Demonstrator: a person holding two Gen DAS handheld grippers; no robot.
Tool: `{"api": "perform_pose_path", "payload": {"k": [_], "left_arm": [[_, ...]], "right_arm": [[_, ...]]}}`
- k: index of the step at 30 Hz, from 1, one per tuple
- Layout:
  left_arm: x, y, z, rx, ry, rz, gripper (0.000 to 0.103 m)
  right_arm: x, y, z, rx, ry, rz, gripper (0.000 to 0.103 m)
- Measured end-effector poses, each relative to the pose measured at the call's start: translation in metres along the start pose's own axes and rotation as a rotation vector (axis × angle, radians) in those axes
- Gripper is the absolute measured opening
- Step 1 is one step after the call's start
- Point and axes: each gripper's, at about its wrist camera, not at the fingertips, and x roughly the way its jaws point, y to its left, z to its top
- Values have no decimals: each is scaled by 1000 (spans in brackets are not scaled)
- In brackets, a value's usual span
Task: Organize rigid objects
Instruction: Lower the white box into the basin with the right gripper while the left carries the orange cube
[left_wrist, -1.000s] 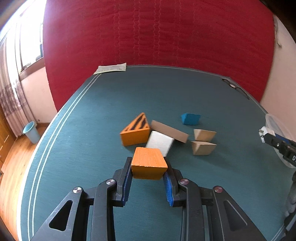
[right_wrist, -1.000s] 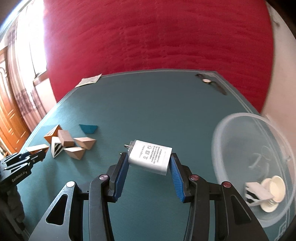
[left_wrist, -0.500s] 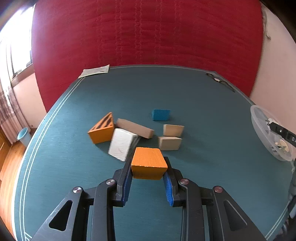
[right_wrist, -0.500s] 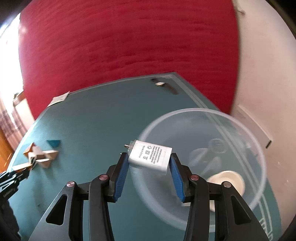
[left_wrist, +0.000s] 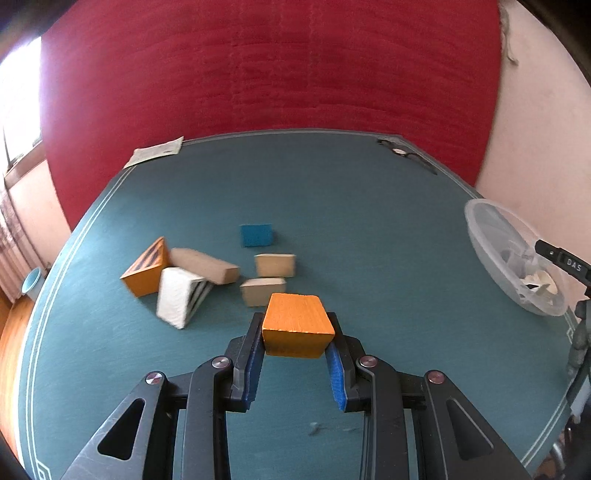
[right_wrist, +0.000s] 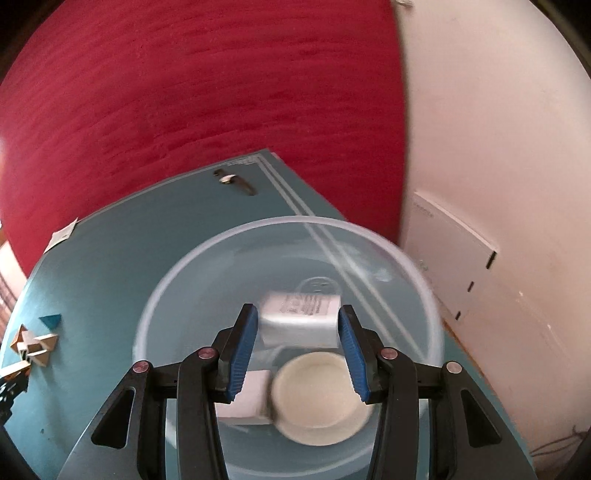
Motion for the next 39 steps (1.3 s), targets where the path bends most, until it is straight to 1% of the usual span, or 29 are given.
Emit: {"api": "perform_pose_path", "payload": {"k": [6,10,15,20,27,32,39], "left_arm": [[-2,-31,8,55,-11,-42,32],[-4,-51,16,95,-26,-73,32],[-5,-82,29,150,-49,-112,32],[-3,-114,40,202,-67,-170,32],[3,-155,45,269,-58,-230,32],[4,-177,46,310,-64,-263,32],[7,-191,46,329,-54,-298,32]], "right_arm": [[-1,-27,-1,46,-14,-22,47],[-2,-32,-2,58,-29,-22,48],[-1,-32,-4,56,-32,-4,48],[-3,-33,-8,52,-32,5,48],[-9,-28,-7,38,-61,6,48],[-7,-29,-8,46,-51,9,48],[-9,-29,-7,49,-53,9,48]]}}
